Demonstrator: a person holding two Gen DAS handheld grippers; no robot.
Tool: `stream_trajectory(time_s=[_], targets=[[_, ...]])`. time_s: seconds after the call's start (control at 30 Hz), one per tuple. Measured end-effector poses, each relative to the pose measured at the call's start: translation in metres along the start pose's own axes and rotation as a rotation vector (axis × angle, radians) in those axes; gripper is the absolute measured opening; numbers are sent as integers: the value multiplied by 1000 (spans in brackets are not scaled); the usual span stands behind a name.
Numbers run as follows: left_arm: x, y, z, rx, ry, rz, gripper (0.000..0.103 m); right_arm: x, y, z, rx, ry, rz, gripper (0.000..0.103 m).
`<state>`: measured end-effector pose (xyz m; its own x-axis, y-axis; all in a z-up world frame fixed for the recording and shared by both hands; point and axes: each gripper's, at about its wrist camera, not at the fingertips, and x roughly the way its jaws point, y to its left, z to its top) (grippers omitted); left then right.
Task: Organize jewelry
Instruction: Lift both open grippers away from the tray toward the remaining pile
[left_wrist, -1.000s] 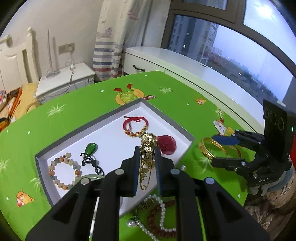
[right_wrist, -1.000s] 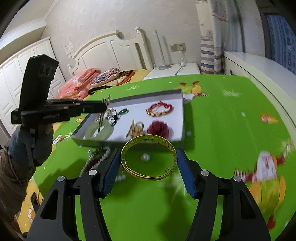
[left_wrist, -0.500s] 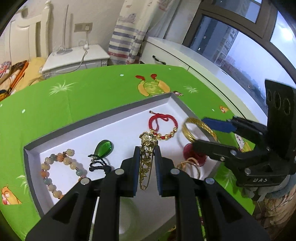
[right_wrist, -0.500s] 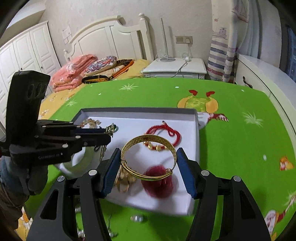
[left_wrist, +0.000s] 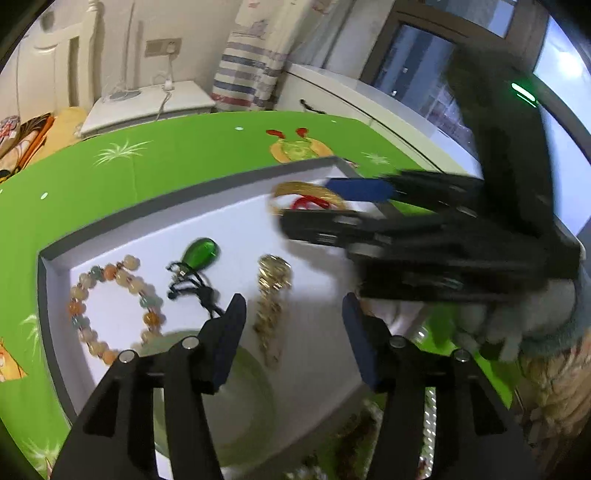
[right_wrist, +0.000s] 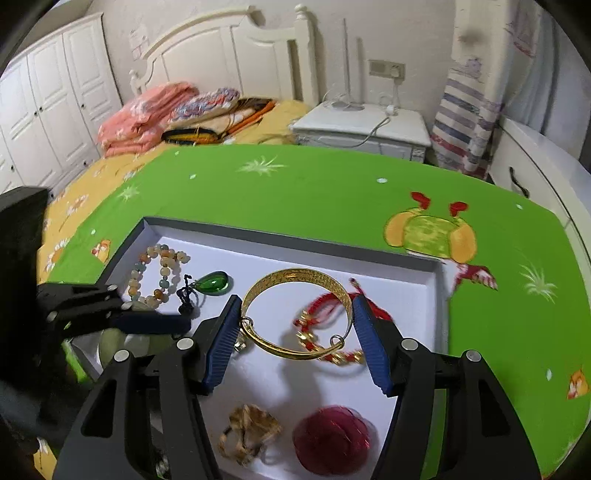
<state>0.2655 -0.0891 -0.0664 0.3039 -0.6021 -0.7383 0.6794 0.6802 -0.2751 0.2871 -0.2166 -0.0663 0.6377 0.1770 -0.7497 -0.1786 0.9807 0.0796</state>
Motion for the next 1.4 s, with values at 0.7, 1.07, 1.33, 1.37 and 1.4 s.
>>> stream_trajectory(time_s=[0.7,1.07,1.33,1.37,1.4], targets=[[-101,-20,-77,-68,-190,344,97,-85,21,-24,-20,-156,20,70],[-139,-12,-143,-215,-276,626,97,-135,17,-159,172,-179,63,70],[-132,-5,-152,-253,-286,653,97,-130,56,-189,83,-121,58,70],[-133,-5,-152,-252,-292,648,97,-129,60,-188,68,-122,57,70],[-131,-4,-153,-249,-285,636,97,-129,66,-187,54,-126,59,70]])
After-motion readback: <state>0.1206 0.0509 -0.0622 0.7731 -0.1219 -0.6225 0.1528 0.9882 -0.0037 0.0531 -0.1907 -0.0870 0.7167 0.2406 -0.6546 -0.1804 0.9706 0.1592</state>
